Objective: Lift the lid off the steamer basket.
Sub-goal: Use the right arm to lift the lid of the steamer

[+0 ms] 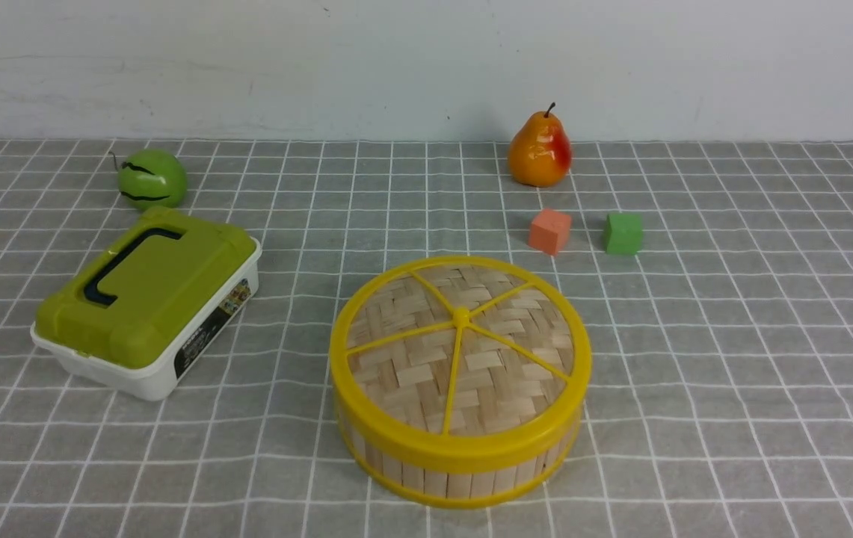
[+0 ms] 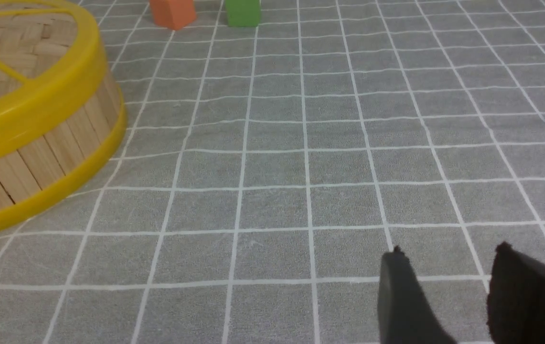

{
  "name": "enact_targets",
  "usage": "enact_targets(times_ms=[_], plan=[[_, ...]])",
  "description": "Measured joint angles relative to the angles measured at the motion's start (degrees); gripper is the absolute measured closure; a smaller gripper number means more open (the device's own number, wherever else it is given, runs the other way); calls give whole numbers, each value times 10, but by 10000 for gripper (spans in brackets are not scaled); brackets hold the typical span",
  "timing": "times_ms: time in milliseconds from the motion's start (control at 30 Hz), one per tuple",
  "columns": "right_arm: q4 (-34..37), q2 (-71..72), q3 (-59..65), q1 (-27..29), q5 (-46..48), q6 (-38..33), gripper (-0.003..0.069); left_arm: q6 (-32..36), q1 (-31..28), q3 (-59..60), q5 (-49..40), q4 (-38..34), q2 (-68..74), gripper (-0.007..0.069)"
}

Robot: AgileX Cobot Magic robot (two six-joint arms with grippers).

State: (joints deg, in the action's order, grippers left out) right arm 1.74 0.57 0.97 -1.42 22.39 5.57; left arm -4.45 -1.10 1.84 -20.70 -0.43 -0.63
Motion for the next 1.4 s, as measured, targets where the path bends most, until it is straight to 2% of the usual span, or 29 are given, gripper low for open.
enact_targets(times_ms=[100, 133, 267, 300, 333, 400, 467, 667, 767, 867, 933, 967, 1000, 1033, 1167, 1267, 1300, 1333, 1400], plan=[[9, 0, 0, 0, -1, 2, 418, 0, 0, 0, 0, 0, 0, 386], [36, 0, 0, 0, -2, 18, 418, 0, 0, 0, 0, 0, 0, 386], [224, 0, 2, 0, -1, 132, 418, 0, 0, 0, 0, 0, 0, 386], [235, 0, 2, 0, -1, 139, 418, 0, 0, 0, 0, 0, 0, 386], [305, 0, 4, 0, 0, 193, 418, 0, 0, 0, 0, 0, 0, 386], [369, 0, 6, 0, 0, 235, 418, 0, 0, 0, 0, 0, 0, 386], [385, 0, 6, 0, 0, 241, 418, 0, 0, 0, 0, 0, 0, 386], [365, 0, 6, 0, 0, 229, 418, 0, 0, 0, 0, 0, 0, 386], [358, 0, 5, 0, 0, 204, 419, 0, 0, 0, 0, 0, 0, 386], [342, -1, -35, 0, 23, 140, 456, 0, 0, 0, 0, 0, 0, 386], [300, -44, -126, -1, 59, 73, 564, 0, 0, 0, 0, 0, 0, 386], [300, -44, -126, -1, 59, 73, 564, 0, 0, 0, 0, 0, 0, 386], [265, -85, -185, -2, 90, 41, 631, 0, 0, 0, 0, 0, 0, 386], [243, -121, -230, -2, 118, 18, 655, 0, 0, 0, 0, 0, 0, 386], [178, -281, -417, -2, 254, -86, 678, 0, 0, 0, 0, 0, 0, 386], [164, -390, -556, -2, 355, -170, 678, 0, 0, 0, 0, 0, 0, 386], [163, -397, -556, -2, 362, -170, 678, 0, 0, 0, 0, 0, 0, 386], [161, -462, -635, -2, 416, -212, 677, 0, 0, 0, 0, 0, 0, 386], [161, -515, -688, -3, 454, -233, 674, 0, 0, 0, 0, 0, 0, 386]])
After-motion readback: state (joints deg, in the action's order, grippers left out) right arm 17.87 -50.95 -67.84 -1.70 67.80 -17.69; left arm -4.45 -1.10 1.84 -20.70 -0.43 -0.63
